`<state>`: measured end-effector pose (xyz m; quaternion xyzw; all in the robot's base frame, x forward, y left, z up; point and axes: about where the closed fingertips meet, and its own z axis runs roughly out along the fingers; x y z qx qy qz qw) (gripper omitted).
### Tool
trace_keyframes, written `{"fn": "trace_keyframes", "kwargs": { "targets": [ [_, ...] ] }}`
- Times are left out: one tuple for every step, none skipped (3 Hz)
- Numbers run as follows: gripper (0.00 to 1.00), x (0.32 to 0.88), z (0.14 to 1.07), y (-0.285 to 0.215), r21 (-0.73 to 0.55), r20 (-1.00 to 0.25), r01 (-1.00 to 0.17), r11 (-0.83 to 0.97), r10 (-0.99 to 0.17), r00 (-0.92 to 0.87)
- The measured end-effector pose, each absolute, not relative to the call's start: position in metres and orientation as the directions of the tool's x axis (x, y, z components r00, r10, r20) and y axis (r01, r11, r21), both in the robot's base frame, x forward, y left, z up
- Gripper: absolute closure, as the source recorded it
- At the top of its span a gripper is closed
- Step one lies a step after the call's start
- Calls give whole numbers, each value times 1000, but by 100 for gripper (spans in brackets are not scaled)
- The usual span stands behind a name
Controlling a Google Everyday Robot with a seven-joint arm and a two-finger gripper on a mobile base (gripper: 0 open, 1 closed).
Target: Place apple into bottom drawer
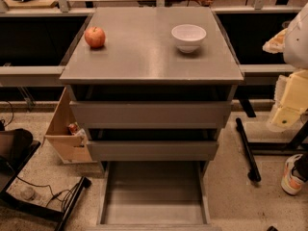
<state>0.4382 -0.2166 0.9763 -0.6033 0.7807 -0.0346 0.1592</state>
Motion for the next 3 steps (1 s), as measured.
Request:
{"fn": "trace_keyframes", "kwargs": {
  "targets": [
    [0,438,976,-217,-246,-207,-931,270,-953,-221],
    [0,452,969,-206,-256,-259,-926,276,-943,-210],
    [0,507,950,-158,-277,-414,-926,257,-902,-127]
  ]
}}
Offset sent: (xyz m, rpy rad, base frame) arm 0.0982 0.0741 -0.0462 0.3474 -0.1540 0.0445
